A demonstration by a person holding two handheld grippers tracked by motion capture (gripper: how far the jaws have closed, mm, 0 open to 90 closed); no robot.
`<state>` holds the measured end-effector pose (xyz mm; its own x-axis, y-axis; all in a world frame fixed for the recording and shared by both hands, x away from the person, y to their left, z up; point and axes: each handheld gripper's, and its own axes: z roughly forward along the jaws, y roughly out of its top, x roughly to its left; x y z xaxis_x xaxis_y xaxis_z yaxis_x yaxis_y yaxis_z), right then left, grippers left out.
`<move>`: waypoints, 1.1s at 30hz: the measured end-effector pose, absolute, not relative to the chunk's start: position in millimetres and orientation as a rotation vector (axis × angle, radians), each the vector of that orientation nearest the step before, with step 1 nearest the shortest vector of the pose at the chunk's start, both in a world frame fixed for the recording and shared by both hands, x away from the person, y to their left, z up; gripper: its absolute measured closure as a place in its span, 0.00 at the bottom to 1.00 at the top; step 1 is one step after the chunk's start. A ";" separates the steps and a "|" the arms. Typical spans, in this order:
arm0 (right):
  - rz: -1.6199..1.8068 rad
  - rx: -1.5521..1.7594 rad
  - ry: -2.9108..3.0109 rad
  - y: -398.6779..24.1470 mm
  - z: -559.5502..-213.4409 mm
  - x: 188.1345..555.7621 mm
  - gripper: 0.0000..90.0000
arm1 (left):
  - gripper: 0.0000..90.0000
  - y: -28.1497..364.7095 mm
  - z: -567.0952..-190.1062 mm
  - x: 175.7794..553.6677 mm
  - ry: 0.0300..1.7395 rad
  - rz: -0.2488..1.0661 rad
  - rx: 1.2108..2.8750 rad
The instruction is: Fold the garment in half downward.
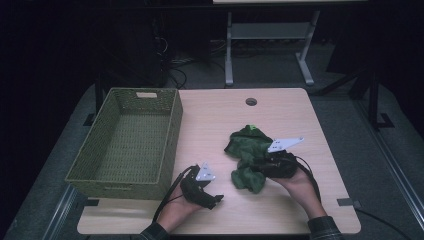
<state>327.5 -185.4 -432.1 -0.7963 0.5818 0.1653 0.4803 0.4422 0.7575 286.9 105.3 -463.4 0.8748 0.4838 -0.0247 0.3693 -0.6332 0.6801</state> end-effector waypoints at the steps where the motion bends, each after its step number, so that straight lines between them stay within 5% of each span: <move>1: 1.262 0.940 2.560 -186.3 -430.1 328.1 0.70 | 0.16 105.2 -461.0 288.3 0.608 0.206 2.319; 13: 1.246 1.003 2.479 -206.1 -411.6 341.1 0.67 | 0.17 89.5 -439.7 309.8 0.563 0.177 2.275; 33: 1.174 1.066 2.438 -220.1 -402.1 389.0 0.65 | 0.51 61.1 -411.1 391.4 0.582 0.237 2.231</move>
<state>389.0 -220.1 -402.1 -0.7077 0.6996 0.0984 0.5133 0.4135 0.7520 391.4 61.1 -411.1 0.8766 0.4809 -0.0189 0.3309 -0.5738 0.7491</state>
